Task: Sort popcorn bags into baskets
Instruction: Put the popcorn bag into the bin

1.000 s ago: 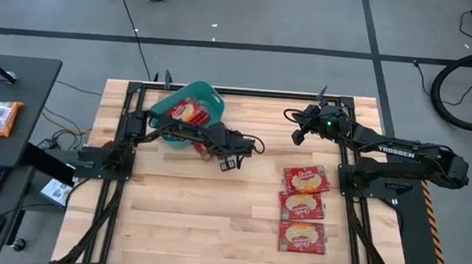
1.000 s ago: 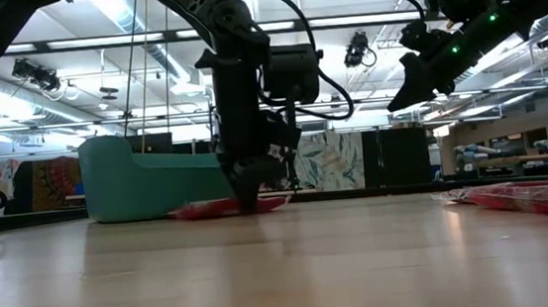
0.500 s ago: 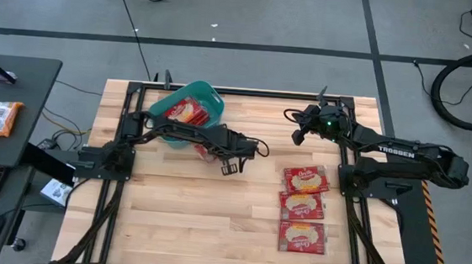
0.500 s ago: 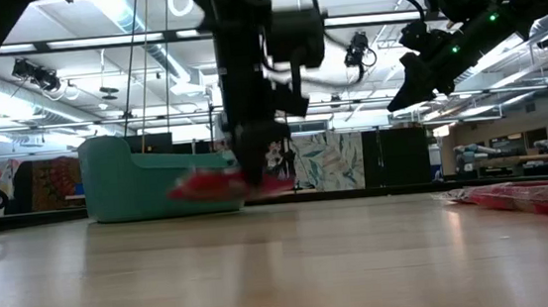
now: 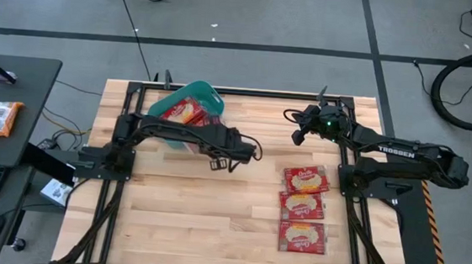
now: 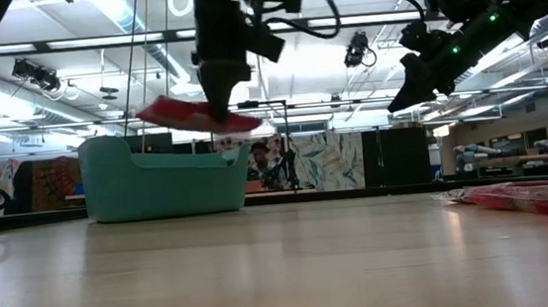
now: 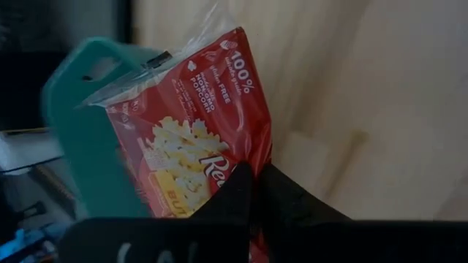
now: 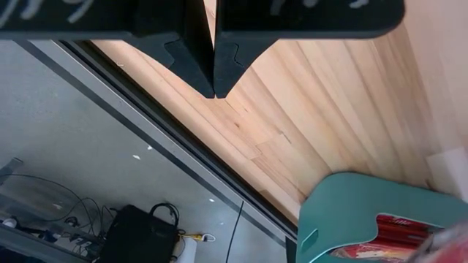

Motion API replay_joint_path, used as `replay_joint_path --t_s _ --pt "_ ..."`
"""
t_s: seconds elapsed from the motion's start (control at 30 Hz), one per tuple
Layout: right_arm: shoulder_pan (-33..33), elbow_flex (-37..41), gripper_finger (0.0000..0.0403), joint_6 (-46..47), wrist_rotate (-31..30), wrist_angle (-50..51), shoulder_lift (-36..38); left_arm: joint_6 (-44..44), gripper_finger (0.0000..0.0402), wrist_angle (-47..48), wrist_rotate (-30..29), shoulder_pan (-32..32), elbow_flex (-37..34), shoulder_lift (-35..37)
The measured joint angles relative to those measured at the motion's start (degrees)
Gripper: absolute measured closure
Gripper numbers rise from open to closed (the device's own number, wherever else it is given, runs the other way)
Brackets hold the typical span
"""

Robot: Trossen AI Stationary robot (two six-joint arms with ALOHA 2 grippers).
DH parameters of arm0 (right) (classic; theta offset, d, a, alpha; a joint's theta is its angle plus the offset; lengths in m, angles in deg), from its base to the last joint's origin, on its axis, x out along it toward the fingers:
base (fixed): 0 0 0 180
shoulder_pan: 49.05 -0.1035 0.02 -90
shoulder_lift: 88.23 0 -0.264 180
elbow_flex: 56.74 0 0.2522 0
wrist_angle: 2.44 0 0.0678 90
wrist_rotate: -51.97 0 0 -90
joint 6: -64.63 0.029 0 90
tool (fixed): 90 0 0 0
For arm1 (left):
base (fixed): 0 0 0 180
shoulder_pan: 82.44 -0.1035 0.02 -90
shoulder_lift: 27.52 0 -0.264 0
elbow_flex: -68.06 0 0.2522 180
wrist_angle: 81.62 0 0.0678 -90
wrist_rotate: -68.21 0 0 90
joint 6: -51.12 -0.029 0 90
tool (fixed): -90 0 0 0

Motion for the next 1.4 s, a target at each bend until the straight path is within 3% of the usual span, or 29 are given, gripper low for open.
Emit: replay_joint_path --t_s 0.17,0.4,0.67,0.93,1.2,1.4 --pt "-0.4 0.0 0.0393 0.0 0.0 0.2 0.0 -0.9 0.0385 -4.2 -1.5 -1.5 -8.9 6.5" --pt "-0.6 0.0 0.0393 -0.1 1.6 -0.1 0.0 -3.7 0.0385 -14.4 -2.4 -6.3 -26.5 19.2" --pt "-0.7 0.0 0.0393 -0.1 4.0 -0.7 0.0 -14.8 0.0385 -27.1 -3.1 -12.9 -38.1 24.7" --pt "-0.7 0.0 0.0393 -0.2 4.0 -0.7 -0.8 -23.2 0.0369 -35.0 -3.2 -19.2 -43.6 24.7" --pt "-0.7 0.0 0.0393 -0.2 4.0 -0.6 -1.0 -23.0 0.0288 -36.2 -3.3 -20.5 -43.6 25.5" --pt "-0.7 0.0 0.0393 -2.1 6.7 3.1 -1.0 -21.1 0.0241 -29.9 -3.1 -18.1 -37.8 25.5"
